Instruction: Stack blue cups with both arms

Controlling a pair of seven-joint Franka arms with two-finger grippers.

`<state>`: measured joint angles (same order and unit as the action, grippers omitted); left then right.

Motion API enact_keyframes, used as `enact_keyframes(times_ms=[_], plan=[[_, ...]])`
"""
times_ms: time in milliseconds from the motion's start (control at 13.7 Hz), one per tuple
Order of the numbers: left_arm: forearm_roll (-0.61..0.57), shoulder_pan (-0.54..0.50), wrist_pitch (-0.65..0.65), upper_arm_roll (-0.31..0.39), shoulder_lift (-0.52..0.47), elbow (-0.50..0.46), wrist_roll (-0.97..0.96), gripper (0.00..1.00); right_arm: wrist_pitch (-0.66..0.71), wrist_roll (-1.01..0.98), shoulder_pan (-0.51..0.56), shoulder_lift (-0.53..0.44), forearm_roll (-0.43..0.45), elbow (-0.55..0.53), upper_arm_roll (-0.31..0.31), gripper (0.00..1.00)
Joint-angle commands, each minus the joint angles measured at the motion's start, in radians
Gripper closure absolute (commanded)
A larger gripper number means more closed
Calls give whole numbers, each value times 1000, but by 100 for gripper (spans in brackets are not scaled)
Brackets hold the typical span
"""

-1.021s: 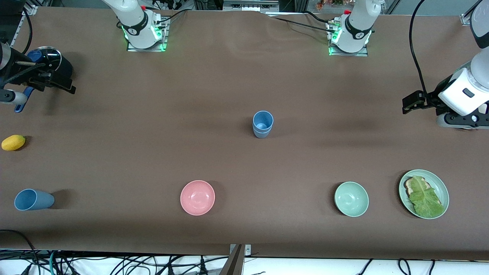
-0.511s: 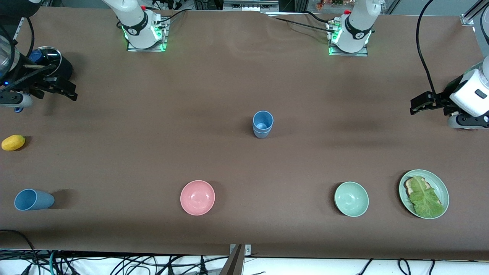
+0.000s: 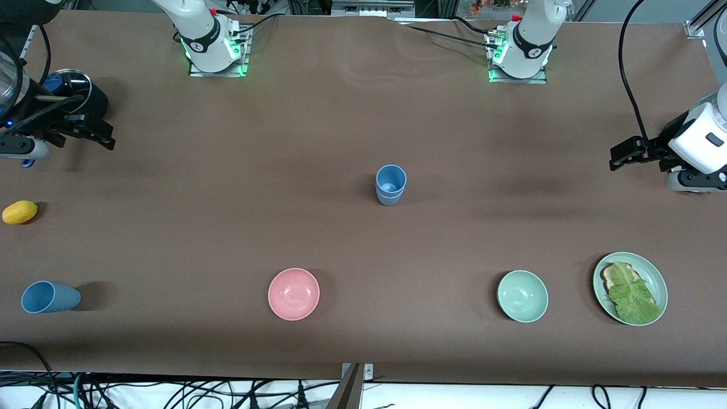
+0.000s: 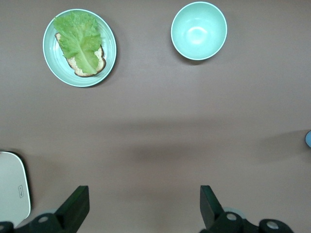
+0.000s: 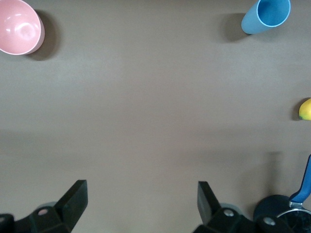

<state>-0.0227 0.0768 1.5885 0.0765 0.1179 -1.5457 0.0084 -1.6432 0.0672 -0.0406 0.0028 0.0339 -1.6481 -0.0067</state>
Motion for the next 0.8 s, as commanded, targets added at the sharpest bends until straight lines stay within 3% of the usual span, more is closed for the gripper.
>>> enact_keyframes(times_ms=[0,730], plan=[[21,-3,-10,2,6,24,24,0,-3,-18,39,2,4,13,11,0],[20,-5,-9,0,6,21,22,0,2,-10,37,8,3,14,13,0]])
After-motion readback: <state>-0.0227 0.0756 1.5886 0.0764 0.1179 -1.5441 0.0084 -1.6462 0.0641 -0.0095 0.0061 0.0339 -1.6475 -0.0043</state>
